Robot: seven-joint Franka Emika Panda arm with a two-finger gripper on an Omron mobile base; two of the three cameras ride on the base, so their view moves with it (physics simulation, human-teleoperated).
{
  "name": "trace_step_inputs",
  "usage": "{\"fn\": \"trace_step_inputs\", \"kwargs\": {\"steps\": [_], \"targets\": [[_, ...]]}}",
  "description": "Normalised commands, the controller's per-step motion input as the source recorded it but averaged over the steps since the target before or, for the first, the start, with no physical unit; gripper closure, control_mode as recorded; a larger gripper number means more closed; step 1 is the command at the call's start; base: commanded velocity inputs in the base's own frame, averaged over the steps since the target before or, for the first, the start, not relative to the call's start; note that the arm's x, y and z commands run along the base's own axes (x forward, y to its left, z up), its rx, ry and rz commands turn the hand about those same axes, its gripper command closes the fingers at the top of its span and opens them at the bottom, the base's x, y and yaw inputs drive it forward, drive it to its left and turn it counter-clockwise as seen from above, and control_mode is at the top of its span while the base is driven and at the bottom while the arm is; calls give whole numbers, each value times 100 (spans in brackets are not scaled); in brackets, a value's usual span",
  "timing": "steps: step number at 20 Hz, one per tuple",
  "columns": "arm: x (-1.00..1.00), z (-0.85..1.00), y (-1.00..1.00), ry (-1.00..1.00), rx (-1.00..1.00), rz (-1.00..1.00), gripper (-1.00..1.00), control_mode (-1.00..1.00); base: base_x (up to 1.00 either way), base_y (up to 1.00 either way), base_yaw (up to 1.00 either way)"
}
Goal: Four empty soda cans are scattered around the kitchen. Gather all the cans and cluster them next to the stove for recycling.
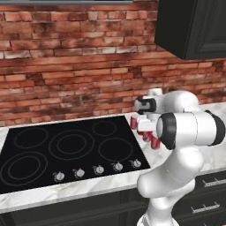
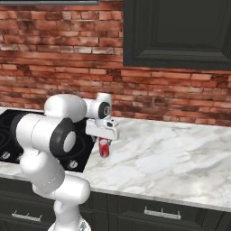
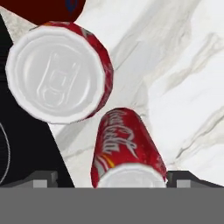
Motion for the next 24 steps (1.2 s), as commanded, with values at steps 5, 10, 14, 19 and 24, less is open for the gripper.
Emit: {"fn": "trace_step_inputs", "kwargs": {"steps": [5,10,14,19,24], "targets": [[-7,32,-1,-5,0,0,-100,-100,0,0,0],[-14,33,0,-1,0,0,-100,-100,0,0,0],[-27,25,0,-7,0,0,-100,-100,0,0,0],[-61,38,0,-9,0,0,-100,-100,0,0,0],[-65,32,0,-10,0,0,-100,-100,0,0,0]]}}
